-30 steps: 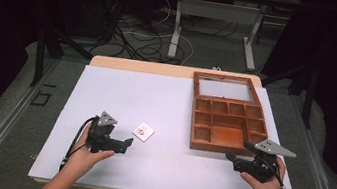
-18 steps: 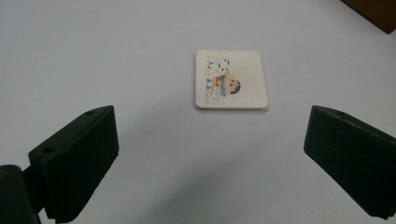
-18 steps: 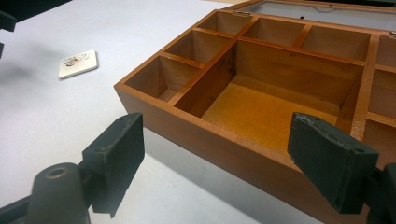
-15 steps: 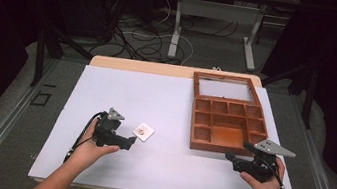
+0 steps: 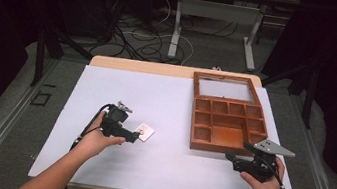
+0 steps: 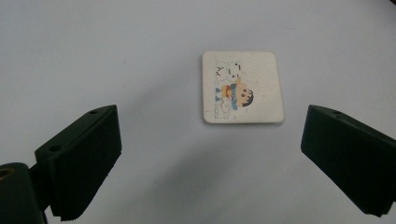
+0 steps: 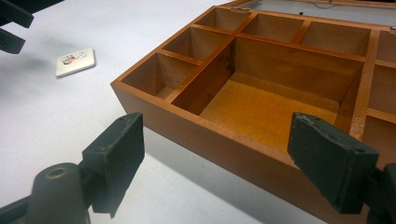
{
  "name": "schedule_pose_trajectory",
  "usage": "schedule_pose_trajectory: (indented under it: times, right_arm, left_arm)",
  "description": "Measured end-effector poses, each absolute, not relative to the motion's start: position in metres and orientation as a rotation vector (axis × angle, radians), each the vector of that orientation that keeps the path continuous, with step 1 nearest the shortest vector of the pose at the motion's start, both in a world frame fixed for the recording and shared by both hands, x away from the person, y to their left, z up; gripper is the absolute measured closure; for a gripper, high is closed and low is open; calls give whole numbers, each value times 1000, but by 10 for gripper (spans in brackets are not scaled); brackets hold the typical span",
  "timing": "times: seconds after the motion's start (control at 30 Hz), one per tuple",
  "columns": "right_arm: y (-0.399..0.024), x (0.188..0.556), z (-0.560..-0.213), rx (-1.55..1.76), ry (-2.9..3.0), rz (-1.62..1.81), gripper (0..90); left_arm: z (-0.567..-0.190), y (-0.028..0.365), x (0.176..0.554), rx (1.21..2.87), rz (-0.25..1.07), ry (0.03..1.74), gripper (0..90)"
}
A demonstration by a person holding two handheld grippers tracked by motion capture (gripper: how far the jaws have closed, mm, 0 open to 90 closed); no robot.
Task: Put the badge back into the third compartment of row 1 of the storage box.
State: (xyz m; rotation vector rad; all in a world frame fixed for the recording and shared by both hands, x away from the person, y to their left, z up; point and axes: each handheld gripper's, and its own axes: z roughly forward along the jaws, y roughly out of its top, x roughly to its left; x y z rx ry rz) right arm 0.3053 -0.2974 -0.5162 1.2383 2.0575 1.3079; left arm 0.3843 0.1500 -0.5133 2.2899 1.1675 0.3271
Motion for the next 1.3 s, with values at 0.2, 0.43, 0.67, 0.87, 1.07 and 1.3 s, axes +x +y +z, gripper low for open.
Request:
schedule_pose_trajectory:
  times: [0.2,0.43,0.67,0.87,1.07,1.3]
  right_arm:
    - [-297,305,-517,1246,2058,1306,185]
    - [-298,306,-517,1240,2059,1300,185]
    - [-297,306,-518,1240,2059,1302,185]
    - [-298,307,-518,1241,2058,1303,184]
    - [-298,307,-518,1240,2058,1305,182]
    - [-297,307,-519,1252,2058,1296,181]
  left_arm:
    - [-513,143,393,2308,313,1189,55]
    - [-512,134,402,2337,302,1197,78]
    - [-512,124,408,2365,281,1203,100]
    - [-517,117,414,2374,266,1214,152]
    - [-523,112,419,2393,247,1241,165]
    - [-527,109,422,2396,204,1263,177]
